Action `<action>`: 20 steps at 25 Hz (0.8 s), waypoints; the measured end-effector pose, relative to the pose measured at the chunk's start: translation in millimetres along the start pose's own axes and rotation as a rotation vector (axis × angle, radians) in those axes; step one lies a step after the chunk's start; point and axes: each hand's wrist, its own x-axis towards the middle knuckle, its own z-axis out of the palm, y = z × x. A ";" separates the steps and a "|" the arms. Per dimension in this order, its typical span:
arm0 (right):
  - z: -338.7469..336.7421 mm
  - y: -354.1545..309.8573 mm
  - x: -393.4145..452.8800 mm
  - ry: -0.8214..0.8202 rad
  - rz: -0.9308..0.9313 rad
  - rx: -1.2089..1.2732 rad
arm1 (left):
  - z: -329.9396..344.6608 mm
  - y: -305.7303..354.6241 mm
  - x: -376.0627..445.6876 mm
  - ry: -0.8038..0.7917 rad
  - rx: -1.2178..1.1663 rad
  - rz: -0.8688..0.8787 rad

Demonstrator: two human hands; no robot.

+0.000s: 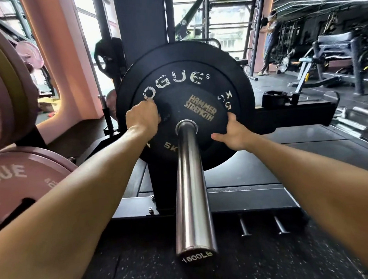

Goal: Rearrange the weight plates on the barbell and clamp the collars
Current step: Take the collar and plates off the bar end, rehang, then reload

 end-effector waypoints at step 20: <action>0.5 -27.1 2.6 0.307 0.081 -0.132 | 19.3 -24.3 -18.3 -0.122 -0.473 -0.219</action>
